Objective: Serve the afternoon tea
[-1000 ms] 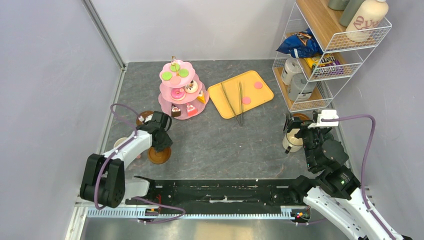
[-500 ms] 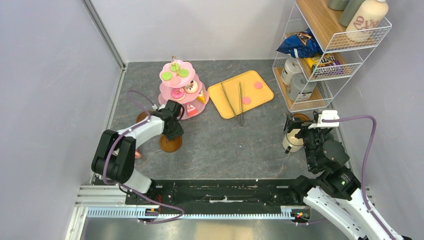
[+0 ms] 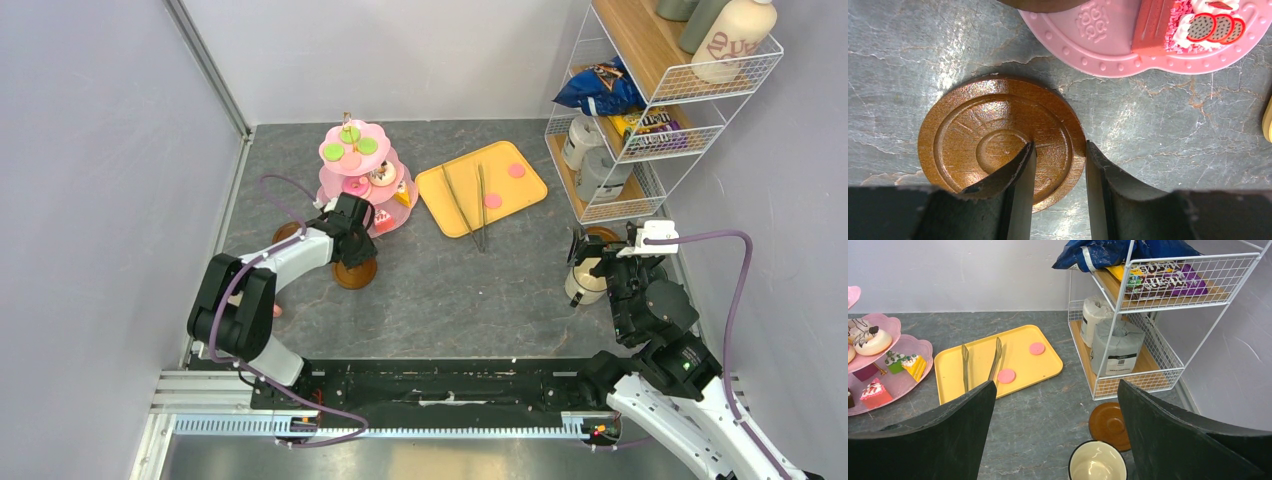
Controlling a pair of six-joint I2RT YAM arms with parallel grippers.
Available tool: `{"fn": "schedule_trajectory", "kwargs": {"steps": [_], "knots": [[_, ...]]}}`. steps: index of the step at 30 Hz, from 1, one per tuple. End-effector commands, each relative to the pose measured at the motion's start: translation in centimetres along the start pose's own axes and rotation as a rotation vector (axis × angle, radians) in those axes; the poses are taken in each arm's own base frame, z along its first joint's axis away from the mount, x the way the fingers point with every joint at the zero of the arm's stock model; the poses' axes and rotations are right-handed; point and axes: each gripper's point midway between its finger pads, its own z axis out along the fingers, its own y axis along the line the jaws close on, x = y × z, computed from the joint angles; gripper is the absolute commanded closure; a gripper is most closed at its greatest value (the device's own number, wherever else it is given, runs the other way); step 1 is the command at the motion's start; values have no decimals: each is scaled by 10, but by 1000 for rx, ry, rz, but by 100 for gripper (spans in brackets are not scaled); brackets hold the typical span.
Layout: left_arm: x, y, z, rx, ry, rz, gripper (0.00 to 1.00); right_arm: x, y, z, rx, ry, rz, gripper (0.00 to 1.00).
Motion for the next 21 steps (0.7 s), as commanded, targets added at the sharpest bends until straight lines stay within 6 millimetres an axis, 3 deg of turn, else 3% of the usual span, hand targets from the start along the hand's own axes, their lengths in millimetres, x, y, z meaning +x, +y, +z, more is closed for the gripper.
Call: {"fn": "schedule_trajectory", "kwargs": {"steps": [1, 6, 14, 21], "knots": [[-14, -24, -3, 77, -32, -50, 60, -3, 0, 0, 4, -13, 18, 1], [-7, -18, -4, 50, -5, -55, 61, -3, 0, 0, 2, -11, 15, 1], [29, 8, -8, -4, 84, -52, 63, -3, 1, 1, 1, -11, 15, 1], [26, 25, -13, -69, 56, -7, 63, -2, 2, 1, -4, -9, 14, 1]]}}
